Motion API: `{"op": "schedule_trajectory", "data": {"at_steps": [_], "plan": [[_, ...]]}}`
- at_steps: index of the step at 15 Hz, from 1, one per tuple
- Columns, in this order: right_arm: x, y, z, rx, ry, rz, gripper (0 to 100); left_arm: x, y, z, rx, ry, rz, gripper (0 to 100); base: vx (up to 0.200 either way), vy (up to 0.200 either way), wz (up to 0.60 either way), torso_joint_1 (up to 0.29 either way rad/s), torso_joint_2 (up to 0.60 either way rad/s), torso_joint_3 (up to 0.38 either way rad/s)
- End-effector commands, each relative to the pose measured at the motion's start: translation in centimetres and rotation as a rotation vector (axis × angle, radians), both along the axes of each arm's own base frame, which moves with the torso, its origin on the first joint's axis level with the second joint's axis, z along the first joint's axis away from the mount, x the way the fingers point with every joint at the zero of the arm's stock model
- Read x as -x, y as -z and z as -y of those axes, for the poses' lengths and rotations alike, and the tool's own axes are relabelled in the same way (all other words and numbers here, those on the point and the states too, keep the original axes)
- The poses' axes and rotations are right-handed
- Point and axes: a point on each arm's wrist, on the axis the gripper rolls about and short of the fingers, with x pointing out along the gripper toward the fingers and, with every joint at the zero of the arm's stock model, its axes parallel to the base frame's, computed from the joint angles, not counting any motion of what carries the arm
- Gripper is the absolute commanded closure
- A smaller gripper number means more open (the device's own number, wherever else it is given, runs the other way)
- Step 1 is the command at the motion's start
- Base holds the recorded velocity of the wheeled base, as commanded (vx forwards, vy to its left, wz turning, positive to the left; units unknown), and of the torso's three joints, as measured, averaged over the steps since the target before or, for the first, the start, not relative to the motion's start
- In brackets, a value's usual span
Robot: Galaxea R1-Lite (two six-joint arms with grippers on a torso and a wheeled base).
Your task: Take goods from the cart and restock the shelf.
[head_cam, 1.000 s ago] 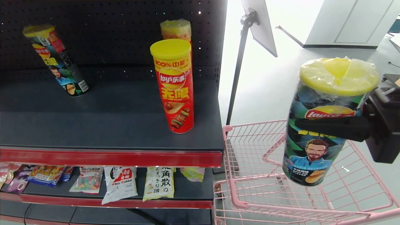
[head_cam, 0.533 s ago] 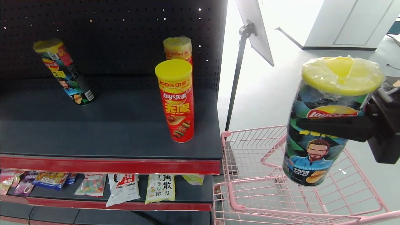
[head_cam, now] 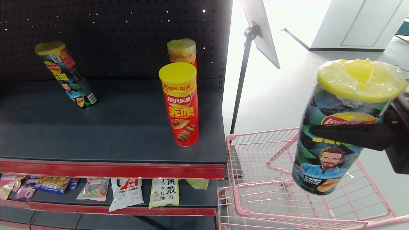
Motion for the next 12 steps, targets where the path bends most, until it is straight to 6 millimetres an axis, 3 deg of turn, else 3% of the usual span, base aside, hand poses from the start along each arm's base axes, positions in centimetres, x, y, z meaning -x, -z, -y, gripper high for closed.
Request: {"op": "schedule_trajectory", "data": {"at_steps": [1, 12], "plan": [[0.05, 0.08, -0.18, 0.002, -0.009, -0.003, 100, 0.01, -0.05, 0.00, 0.000, -0.001, 0.001, 0, 0.000, 0.000, 0.00, 0.000, 0.00, 0.000], [0.24, 0.19, -0.26, 0.006, -0.015, -0.001, 100, -0.01, 0.00, 0.00, 0.000, -0.001, -0.001, 0, 0.000, 0.000, 0.00, 0.000, 0.00, 0.000]]}}
